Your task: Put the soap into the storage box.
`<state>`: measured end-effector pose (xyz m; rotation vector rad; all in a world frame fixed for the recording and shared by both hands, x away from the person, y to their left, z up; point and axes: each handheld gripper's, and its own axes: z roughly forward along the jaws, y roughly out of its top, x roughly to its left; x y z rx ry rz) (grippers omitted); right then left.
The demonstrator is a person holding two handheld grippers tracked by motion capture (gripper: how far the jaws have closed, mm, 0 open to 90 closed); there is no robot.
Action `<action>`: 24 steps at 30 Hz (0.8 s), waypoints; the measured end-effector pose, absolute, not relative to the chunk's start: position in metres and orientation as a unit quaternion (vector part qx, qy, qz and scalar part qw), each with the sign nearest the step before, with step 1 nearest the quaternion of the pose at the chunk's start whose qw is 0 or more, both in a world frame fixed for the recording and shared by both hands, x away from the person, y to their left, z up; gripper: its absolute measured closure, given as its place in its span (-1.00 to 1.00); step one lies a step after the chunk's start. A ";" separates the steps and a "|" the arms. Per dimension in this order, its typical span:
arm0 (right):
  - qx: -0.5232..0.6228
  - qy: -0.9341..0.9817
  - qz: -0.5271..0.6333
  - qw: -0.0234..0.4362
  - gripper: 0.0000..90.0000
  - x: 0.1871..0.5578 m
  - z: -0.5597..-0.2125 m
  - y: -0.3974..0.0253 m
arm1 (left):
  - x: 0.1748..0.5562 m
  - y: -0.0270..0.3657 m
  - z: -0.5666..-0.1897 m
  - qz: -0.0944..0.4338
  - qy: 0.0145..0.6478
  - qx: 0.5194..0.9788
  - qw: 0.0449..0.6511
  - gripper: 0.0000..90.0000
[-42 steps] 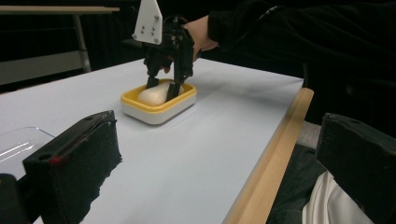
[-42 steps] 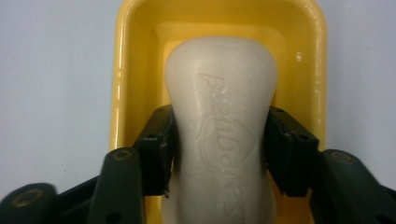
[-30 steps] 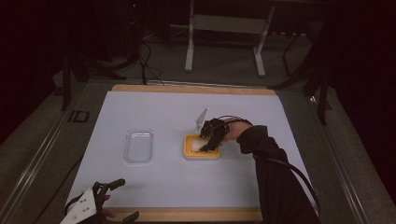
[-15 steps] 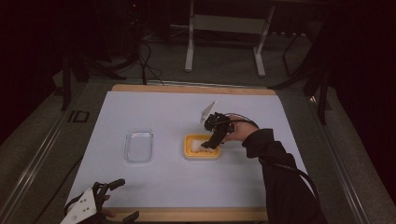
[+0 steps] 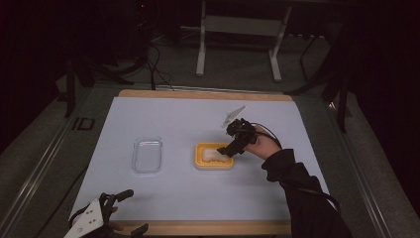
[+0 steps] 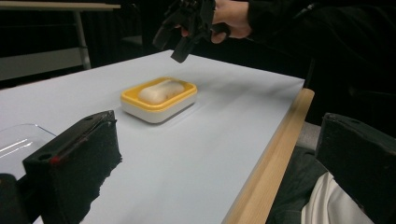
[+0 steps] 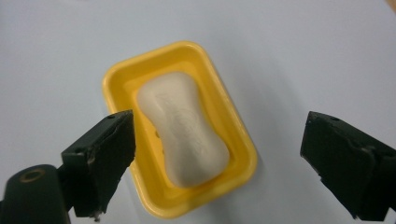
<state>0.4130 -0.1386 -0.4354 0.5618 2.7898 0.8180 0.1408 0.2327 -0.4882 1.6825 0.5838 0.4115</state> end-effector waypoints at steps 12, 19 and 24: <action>0.271 0.908 0.300 0.107 -0.72 0.391 -0.446 -0.170 | 0.148 0.229 -0.488 0.182 0.258 0.730 0.606 -1.00; 0.309 0.890 0.315 0.119 -0.72 0.372 -0.446 -0.189 | 0.153 0.230 -0.488 0.186 0.274 0.724 0.605 -1.00; 0.324 0.885 0.313 0.122 -0.72 0.357 -0.450 -0.197 | 0.154 0.229 -0.487 0.189 0.280 0.721 0.605 -1.00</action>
